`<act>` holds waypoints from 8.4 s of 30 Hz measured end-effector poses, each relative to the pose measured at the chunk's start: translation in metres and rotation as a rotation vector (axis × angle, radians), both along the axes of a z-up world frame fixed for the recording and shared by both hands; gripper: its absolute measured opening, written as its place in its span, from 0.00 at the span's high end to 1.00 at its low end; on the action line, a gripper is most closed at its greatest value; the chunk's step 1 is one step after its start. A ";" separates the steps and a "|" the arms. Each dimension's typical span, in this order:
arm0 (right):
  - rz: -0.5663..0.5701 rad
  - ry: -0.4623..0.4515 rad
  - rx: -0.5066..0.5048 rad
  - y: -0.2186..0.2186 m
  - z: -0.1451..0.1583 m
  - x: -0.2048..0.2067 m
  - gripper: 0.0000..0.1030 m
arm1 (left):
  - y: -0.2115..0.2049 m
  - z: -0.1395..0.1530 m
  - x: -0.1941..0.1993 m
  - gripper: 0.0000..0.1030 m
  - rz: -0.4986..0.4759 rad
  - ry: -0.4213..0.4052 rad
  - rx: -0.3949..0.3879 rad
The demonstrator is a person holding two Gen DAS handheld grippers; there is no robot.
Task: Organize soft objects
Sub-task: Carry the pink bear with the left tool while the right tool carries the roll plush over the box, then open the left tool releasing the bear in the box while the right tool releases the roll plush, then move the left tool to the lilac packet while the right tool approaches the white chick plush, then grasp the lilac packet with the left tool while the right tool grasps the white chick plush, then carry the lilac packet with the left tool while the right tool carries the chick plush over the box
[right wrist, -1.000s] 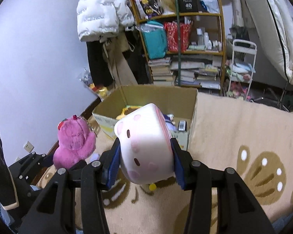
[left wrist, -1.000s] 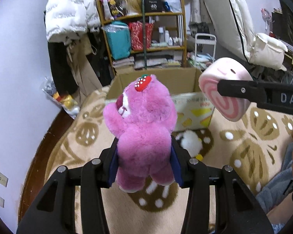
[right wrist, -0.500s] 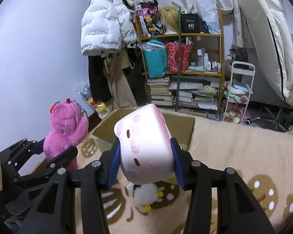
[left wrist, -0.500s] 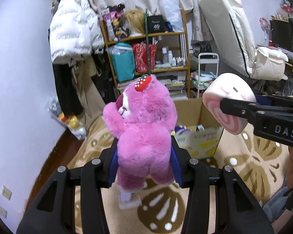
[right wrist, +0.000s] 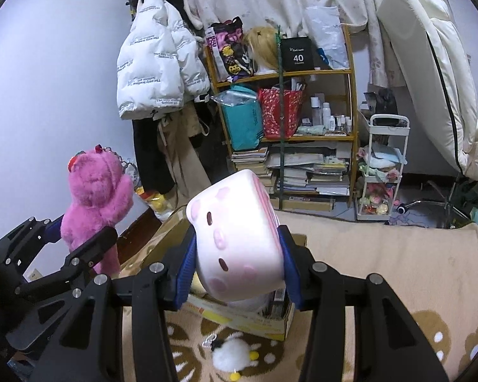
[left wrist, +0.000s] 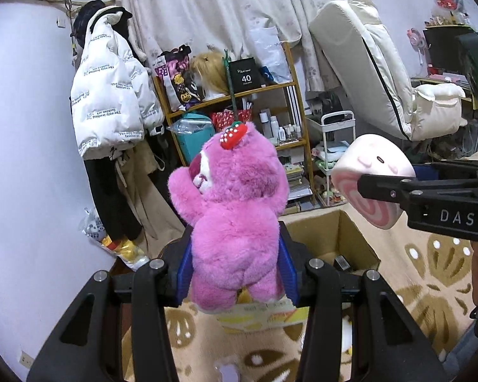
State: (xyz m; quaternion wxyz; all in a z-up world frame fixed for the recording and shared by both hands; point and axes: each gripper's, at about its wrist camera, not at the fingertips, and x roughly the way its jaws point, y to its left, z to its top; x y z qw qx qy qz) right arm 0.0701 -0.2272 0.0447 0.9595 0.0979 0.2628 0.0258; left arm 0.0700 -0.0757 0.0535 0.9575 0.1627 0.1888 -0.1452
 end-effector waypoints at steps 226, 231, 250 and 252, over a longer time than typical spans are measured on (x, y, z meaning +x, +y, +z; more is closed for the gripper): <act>0.143 0.709 -0.066 0.050 -0.224 0.034 0.87 | 0.056 -0.190 0.017 0.49 0.225 0.887 0.017; 0.153 0.678 -0.059 0.055 -0.213 0.026 0.88 | 0.059 -0.188 0.014 0.49 0.240 0.882 0.011; 0.155 0.468 -0.044 0.026 -0.124 -0.009 0.88 | 0.069 -0.118 -0.012 0.49 0.193 0.615 -0.099; 0.149 0.437 -0.024 0.021 -0.114 -0.014 0.88 | 0.064 -0.105 -0.015 0.49 0.174 0.548 -0.099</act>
